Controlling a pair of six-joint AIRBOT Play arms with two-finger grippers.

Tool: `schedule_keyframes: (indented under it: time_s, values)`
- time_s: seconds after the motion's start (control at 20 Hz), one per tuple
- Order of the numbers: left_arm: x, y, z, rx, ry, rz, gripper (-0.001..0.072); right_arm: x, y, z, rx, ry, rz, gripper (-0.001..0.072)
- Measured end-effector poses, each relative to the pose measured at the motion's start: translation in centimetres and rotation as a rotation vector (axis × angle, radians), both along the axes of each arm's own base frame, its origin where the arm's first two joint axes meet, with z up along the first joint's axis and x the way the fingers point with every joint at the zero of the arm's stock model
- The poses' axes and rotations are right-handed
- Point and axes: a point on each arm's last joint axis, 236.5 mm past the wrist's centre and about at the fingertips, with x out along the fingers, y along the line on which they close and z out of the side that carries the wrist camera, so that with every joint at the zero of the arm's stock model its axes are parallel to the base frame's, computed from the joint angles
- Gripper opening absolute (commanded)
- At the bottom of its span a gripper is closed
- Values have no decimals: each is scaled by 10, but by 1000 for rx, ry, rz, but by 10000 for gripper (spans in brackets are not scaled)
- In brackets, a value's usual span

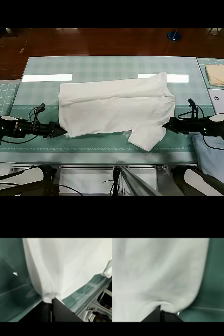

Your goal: Fold the shirts.

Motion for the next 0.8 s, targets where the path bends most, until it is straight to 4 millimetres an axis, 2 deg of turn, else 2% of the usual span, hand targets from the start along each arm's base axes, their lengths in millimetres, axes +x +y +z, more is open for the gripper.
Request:
schedule_keyframes:
  time_s: [0.1,0.25,0.45,0.6,0.8]
  values:
    - [7,7,3,20,-23,-17,28,21,-5,16,-32,-88,-20,27]
    - [40,25,17,80,-123,-4,27,59,-5,65,-20,-248,-54,27]
    - [94,21,76,20,-288,40,27,102,7,122,-7,-426,-60,27]
    - [125,7,110,11,-385,21,28,131,27,147,-28,-529,-32,27]
    - [152,-13,129,40,-471,-2,28,171,37,161,-66,-611,-50,27]
